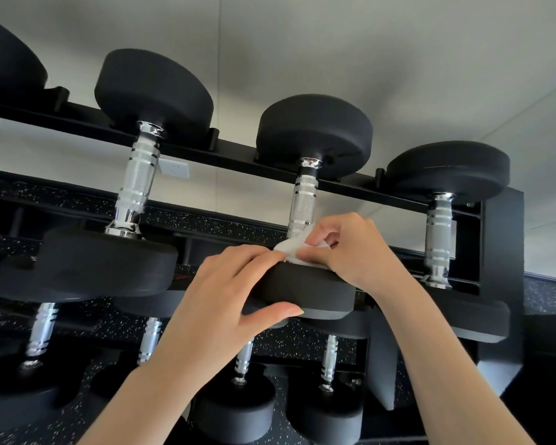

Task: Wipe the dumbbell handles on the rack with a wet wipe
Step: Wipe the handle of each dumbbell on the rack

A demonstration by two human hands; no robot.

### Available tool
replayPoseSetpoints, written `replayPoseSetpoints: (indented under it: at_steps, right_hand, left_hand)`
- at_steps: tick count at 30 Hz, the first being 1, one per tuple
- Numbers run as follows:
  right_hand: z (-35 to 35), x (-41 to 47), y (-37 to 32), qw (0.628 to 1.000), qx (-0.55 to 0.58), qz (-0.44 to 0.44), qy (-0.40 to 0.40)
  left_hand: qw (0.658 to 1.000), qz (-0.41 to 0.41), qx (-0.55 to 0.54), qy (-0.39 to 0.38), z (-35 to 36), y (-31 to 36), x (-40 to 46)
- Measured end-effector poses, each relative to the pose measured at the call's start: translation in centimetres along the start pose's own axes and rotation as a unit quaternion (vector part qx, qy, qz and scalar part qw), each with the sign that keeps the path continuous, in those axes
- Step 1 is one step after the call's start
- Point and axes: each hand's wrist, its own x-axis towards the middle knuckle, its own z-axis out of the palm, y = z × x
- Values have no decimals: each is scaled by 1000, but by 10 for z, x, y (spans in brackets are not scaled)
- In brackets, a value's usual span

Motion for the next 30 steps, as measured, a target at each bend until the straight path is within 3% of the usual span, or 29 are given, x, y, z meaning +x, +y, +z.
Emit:
replayPoseSetpoints:
  at_steps: [8, 23, 30]
  right_hand:
    - [8, 0, 12, 990, 120, 30, 68]
    - [13, 45, 6, 910, 331, 43, 247]
    - [11, 57, 3, 868, 443, 69, 215]
  left_hand:
    - [1000, -4, -8, 2, 0, 1, 0]
    - [1000, -12, -19, 0, -2, 4, -2]
    - [1000, -11, -21, 5, -1, 4, -2]
